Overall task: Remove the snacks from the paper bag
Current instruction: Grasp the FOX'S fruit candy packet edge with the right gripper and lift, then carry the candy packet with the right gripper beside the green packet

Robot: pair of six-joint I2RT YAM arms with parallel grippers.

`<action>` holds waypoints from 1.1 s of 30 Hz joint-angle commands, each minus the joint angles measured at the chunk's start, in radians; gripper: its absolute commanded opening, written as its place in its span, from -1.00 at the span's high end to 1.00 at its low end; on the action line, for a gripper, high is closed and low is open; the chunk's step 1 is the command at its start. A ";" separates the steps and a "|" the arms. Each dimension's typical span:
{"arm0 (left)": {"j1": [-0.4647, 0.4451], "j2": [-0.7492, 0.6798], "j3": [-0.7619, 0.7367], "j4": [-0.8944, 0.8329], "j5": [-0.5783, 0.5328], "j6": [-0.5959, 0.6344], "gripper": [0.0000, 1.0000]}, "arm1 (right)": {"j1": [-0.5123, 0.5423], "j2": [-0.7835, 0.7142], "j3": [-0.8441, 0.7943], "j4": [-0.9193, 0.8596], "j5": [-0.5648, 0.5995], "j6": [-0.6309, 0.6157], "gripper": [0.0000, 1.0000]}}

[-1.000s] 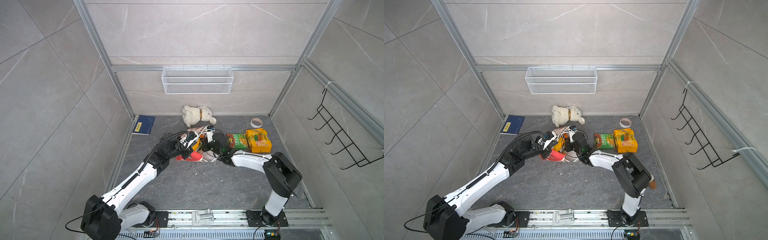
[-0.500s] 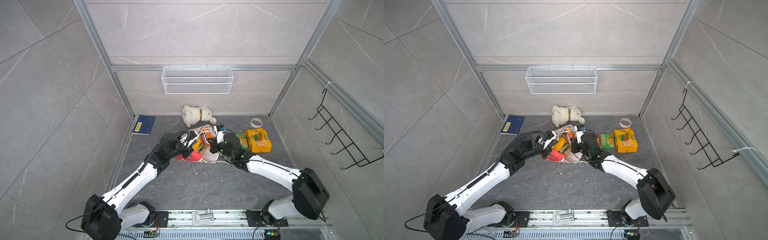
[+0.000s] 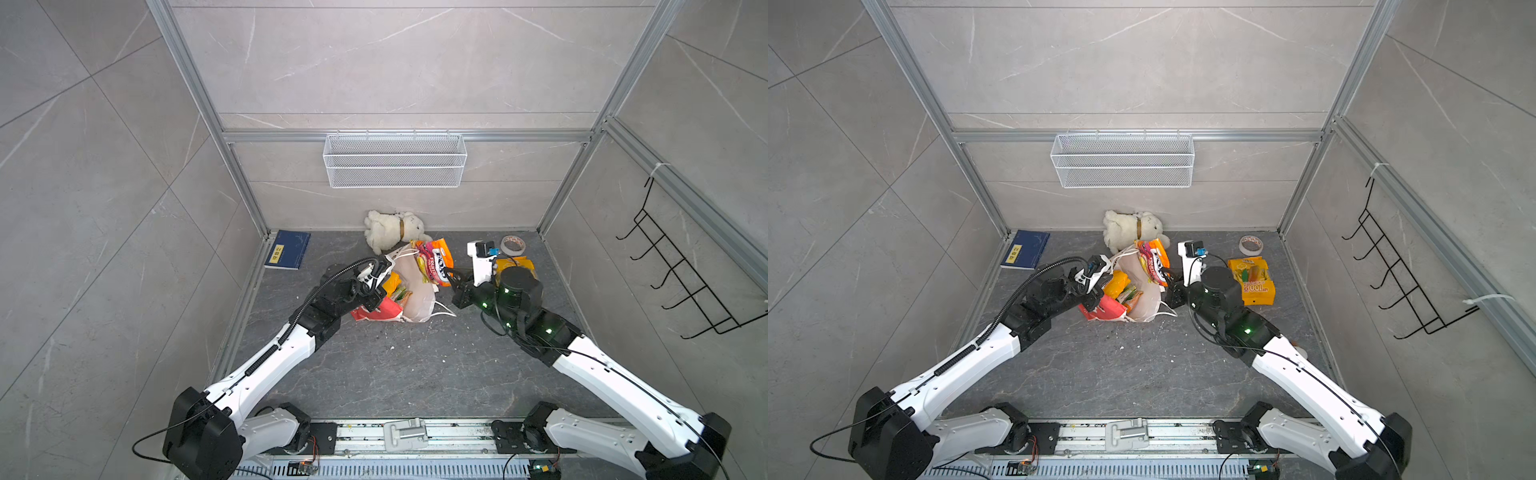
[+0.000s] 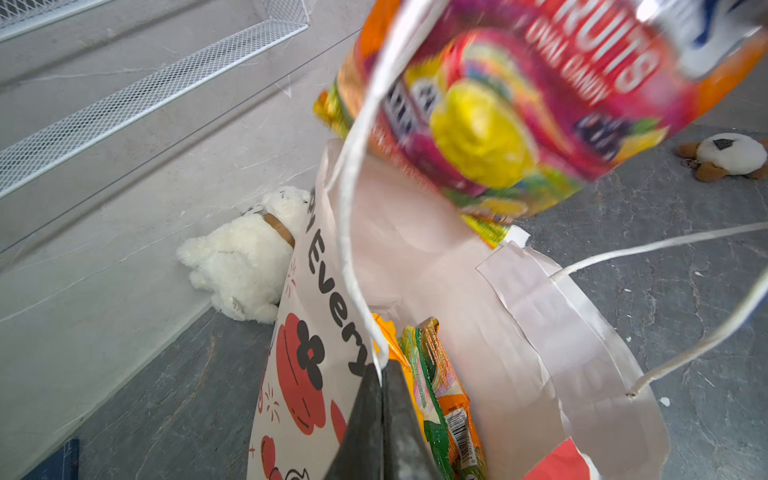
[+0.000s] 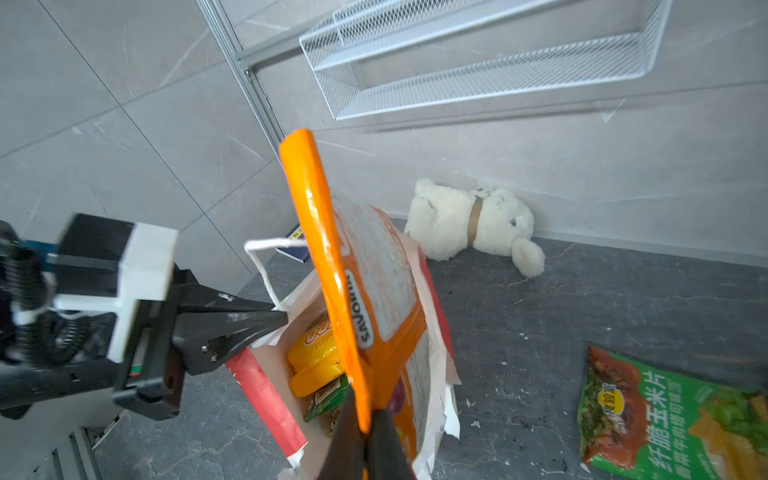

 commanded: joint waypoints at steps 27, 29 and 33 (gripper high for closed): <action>-0.002 -0.107 -0.005 0.054 -0.159 -0.090 1.00 | -0.455 0.566 0.149 0.134 -0.564 0.411 1.00; -0.003 -0.103 -0.003 0.052 -0.156 -0.095 1.00 | -0.453 0.626 0.133 0.205 -0.565 0.470 1.00; -0.002 -0.093 -0.007 0.053 -0.144 -0.099 1.00 | -0.440 0.719 0.116 0.292 -0.533 0.510 1.00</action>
